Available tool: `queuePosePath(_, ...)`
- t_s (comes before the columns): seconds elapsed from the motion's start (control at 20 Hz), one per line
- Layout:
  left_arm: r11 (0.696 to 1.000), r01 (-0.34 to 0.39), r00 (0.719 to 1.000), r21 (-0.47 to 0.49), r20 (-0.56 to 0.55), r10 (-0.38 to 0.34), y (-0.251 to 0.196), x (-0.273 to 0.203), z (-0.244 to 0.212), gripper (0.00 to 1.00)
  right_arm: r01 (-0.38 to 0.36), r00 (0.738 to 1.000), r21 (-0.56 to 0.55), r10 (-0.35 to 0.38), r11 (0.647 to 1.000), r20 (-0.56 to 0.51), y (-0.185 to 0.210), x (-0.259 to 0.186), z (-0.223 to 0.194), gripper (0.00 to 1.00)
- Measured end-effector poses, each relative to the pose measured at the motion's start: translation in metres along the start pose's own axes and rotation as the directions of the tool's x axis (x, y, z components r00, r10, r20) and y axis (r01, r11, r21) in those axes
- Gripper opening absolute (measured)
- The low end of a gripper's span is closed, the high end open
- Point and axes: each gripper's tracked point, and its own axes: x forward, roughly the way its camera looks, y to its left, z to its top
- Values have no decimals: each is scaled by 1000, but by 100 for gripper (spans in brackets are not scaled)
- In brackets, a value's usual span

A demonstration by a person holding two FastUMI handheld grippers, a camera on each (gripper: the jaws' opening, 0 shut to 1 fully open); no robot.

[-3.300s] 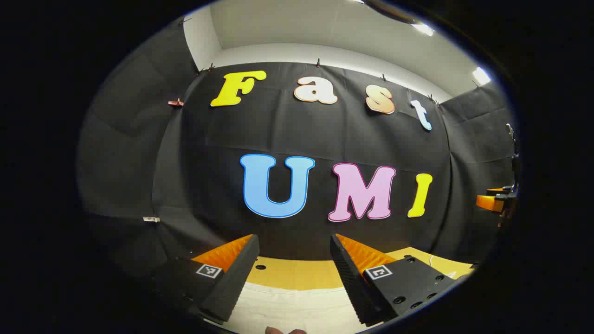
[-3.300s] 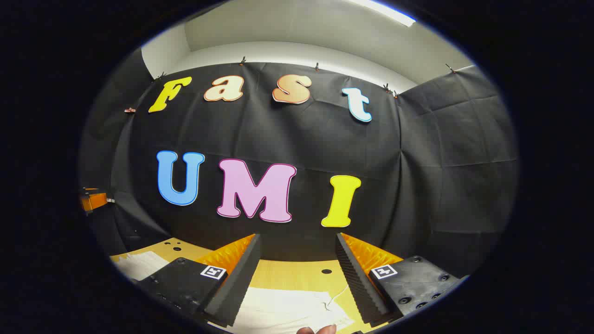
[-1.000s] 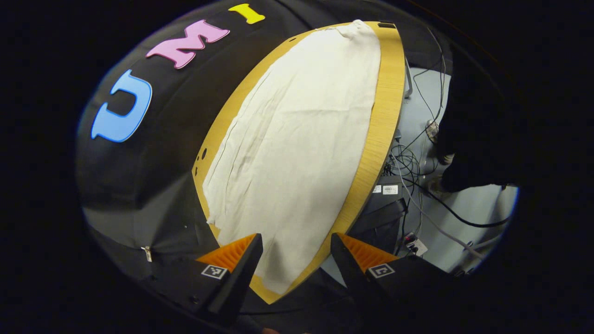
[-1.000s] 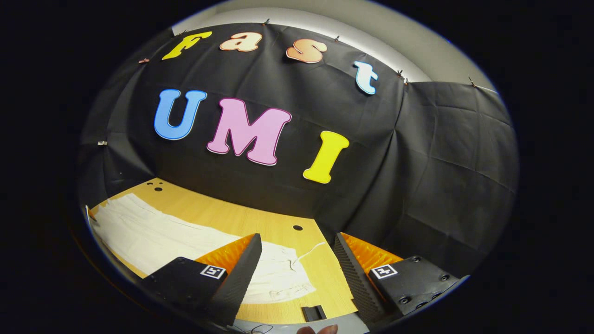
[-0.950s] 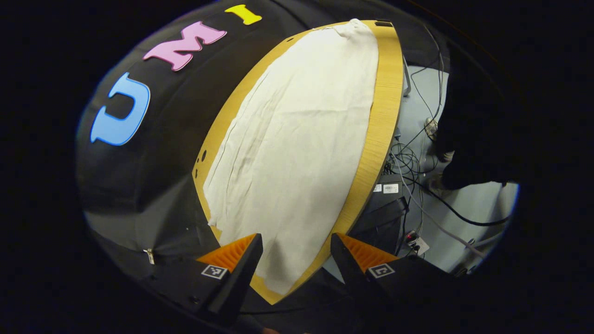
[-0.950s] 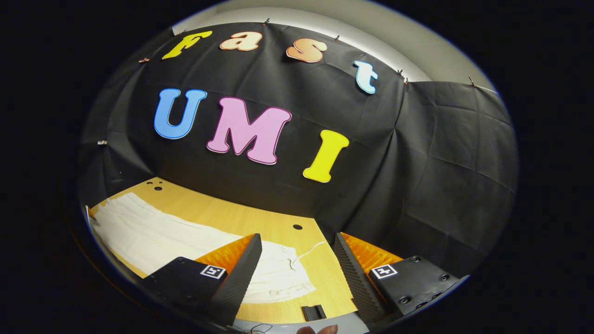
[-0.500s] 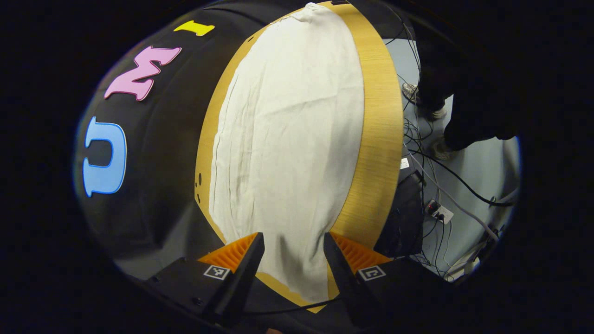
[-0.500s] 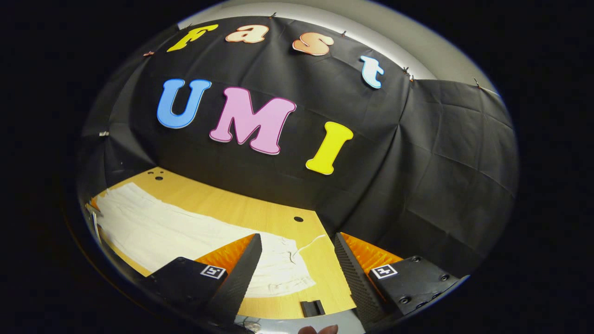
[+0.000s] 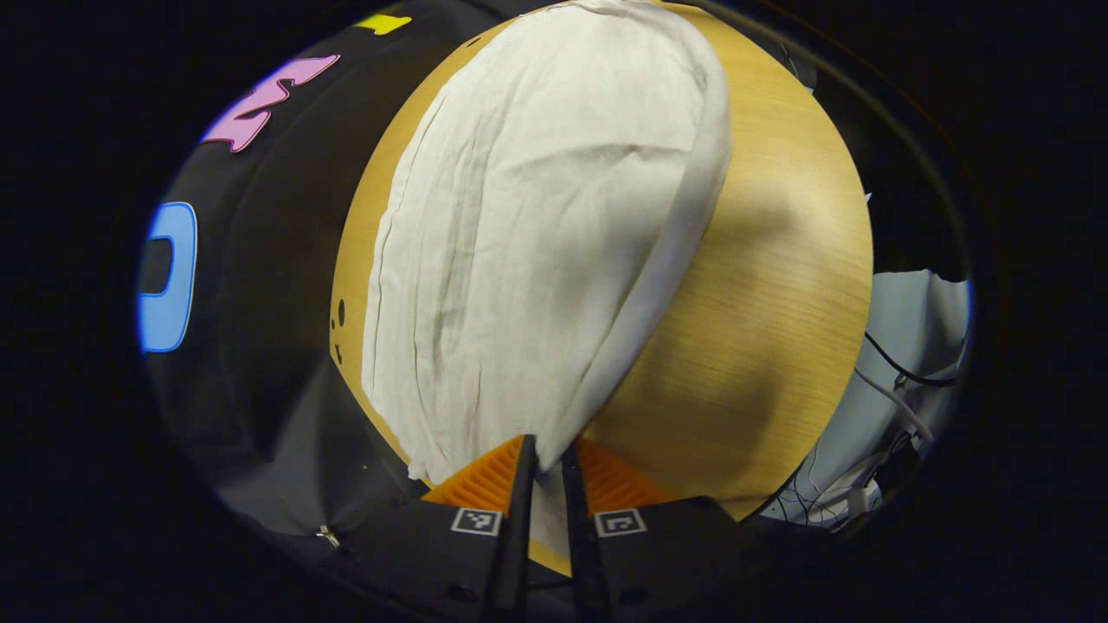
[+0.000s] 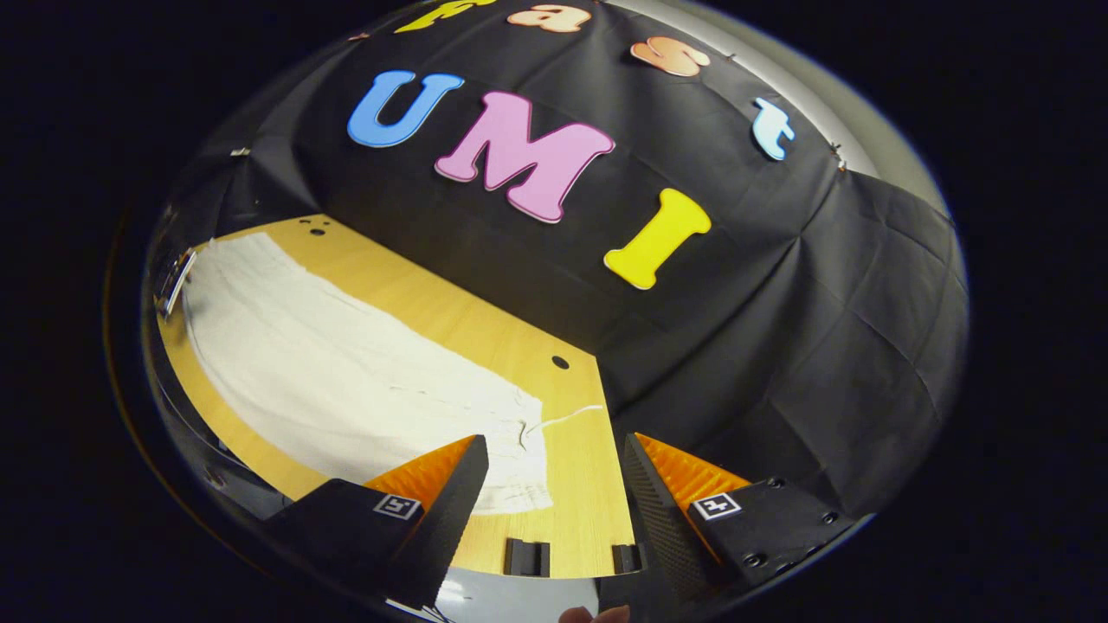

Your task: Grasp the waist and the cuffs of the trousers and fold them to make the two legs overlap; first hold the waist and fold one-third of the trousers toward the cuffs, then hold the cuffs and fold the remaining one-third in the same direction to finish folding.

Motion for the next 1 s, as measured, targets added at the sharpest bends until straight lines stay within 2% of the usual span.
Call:
queuePosePath(0.05, 1000, 11, 1000, 3, -9, -11, -1, 2, 0, 20, -30, 999, -39, 29, 999, -16, 6, 8, -12, 97)
queuePosePath(0.1, 1000, 21, 1000, -3, -16, -21, -2, 2, 0, 11, -58, 998, -86, 56, 995, -31, 12, 14, -20, 97)
queuePosePath(0.2, 999, 30, 999, -26, -17, -30, 1, 4, 1, 8, -135, 990, -215, 126, 967, -56, 28, 26, -41, 97)
queuePosePath(0.25, 999, 38, 999, -38, -22, -39, 1, 3, 1, 7, -183, 983, -293, 168, 939, -75, 35, 34, -50, 97)
queuePosePath(0.35, 997, 46, 998, -54, -30, -48, 2, 5, 3, 7, -272, 962, -435, 247, 858, -115, 53, 50, -72, 98)
queuePosePath(0.45, 997, 44, 998, -63, -39, -47, 2, 5, 4, 7, -349, 936, -516, 313, 782, -159, 70, 61, -94, 97)
queuePosePath(0.55, 997, 37, 998, -69, -47, -40, 2, 5, 3, 7, -401, 914, -562, 351, 724, -201, 79, 75, -112, 97)
queuePosePath(0.85, 993, 44, 995, -108, -90, -53, 2, 5, 2, 6, -474, 874, -690, 389, 548, -291, 73, 107, -150, 96)
queuePosePath(0.95, 991, 42, 994, -130, -96, -55, 1, 4, 3, 6, -475, 865, -730, 415, 491, -283, 76, 116, -148, 96)
queuePosePath(1.0, 991, 37, 994, -131, -97, -50, 2, 5, 3, 6, -478, 859, -743, 426, 469, -283, 78, 120, -147, 93)
